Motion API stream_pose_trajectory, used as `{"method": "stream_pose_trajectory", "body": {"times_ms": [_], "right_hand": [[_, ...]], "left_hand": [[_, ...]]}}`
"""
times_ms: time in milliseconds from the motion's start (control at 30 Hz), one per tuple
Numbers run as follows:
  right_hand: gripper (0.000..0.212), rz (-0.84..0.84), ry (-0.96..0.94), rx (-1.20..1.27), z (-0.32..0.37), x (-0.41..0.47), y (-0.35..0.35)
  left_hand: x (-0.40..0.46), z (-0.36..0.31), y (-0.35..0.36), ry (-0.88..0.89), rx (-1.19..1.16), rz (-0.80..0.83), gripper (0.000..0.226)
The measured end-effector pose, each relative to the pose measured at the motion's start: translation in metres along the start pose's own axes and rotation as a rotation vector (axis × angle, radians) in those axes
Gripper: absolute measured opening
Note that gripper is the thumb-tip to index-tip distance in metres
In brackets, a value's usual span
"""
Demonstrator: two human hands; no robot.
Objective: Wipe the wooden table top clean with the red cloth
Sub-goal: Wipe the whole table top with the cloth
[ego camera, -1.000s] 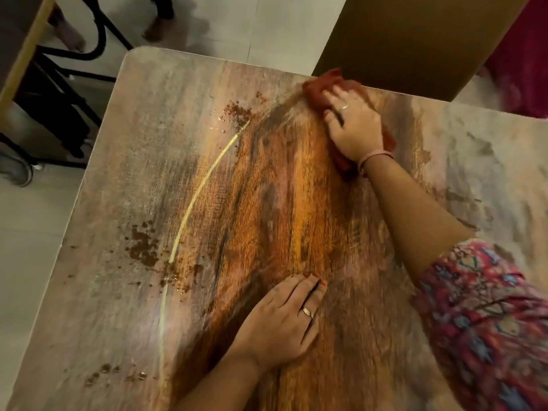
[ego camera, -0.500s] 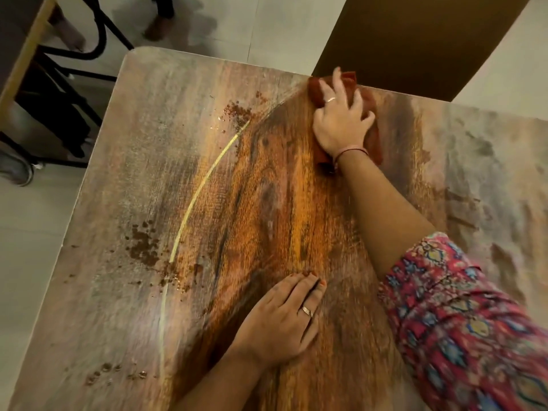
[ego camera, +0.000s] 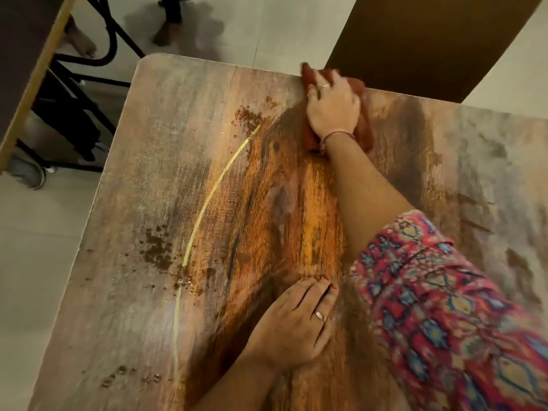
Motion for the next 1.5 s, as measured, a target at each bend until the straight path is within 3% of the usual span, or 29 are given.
{"method": "stream_pose_trajectory", "body": {"times_ms": [133, 233, 300, 433, 500, 567, 700, 767, 833, 967, 1033, 1100, 1167, 1233, 1300, 1367, 1500], "right_hand": [[0.045, 0.241, -0.668, -0.054, 0.088, -0.088, 0.041], [0.045, 0.406, -0.978, -0.045, 0.075, -0.151, 0.045], [0.045, 0.375, -0.924, -0.054, 0.060, -0.119, 0.036], [0.046, 0.134, -0.328, -0.016, 0.036, -0.004, 0.014], [0.046, 0.068, -0.139, -0.009, 0.040, 0.005, 0.015], [0.046, 0.075, -0.200, -0.028, 0.059, -0.024, 0.026], [0.046, 0.190, -0.686, -0.069, 0.073, -0.140, 0.042], [0.046, 0.254, -0.769, -0.063, 0.053, -0.140, 0.034], [0.045, 0.194, -0.640, -0.063, 0.037, -0.091, 0.023], [0.046, 0.033, -0.161, -0.026, 0.040, 0.001, 0.013], [0.046, 0.035, -0.091, -0.031, 0.069, 0.006, 0.024], [0.047, 0.099, -0.278, -0.056, 0.112, -0.020, 0.042], [0.047, 0.196, -0.602, -0.082, 0.148, -0.081, 0.063], [0.046, 0.313, -0.937, -0.073, 0.155, -0.154, 0.073], [0.046, 0.396, -1.132, -0.047, 0.137, -0.177, 0.064], [0.044, 0.342, -1.050, -0.062, 0.118, -0.130, 0.052], [0.045, 0.116, -0.398, -0.040, 0.090, -0.004, 0.031]], "left_hand": [[0.000, 0.001, 0.001, -0.016, 0.000, 0.015, 0.047], [0.000, 0.002, 0.000, -0.030, 0.006, 0.004, 0.047], [0.001, 0.002, -0.001, -0.027, 0.012, 0.009, 0.047], [0.000, 0.003, 0.000, -0.011, -0.004, 0.026, 0.046], [0.000, 0.002, -0.002, 0.002, -0.007, 0.011, 0.044], [0.000, 0.001, -0.003, 0.013, -0.008, -0.008, 0.043], [0.000, 0.002, -0.002, -0.019, -0.025, 0.008, 0.044], [0.001, 0.002, -0.001, -0.020, -0.046, 0.022, 0.044], [0.001, 0.002, -0.002, -0.019, -0.047, 0.006, 0.043], [0.000, 0.003, 0.000, -0.039, -0.070, 0.042, 0.042], [-0.002, 0.000, 0.004, -0.021, -0.069, 0.104, 0.040], [-0.004, -0.002, 0.005, 0.002, -0.055, 0.110, 0.037], [-0.002, 0.000, 0.000, 0.003, -0.077, 0.069, 0.033], [0.001, 0.003, -0.004, -0.024, -0.115, 0.044, 0.034], [0.002, 0.002, -0.006, -0.032, -0.133, 0.058, 0.037], [0.001, 0.001, -0.004, -0.018, -0.157, 0.074, 0.040], [0.002, 0.003, -0.006, 0.002, -0.136, 0.145, 0.043]]}}
Point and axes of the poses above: each hand's wrist, its own x-axis towards the middle knuckle, its own y-axis out of the palm, z = x × y, the point moved 7 cm from there along x, towards the middle knuckle, and after that the axes turned 2 degrees about y, right-handed, at the moved point
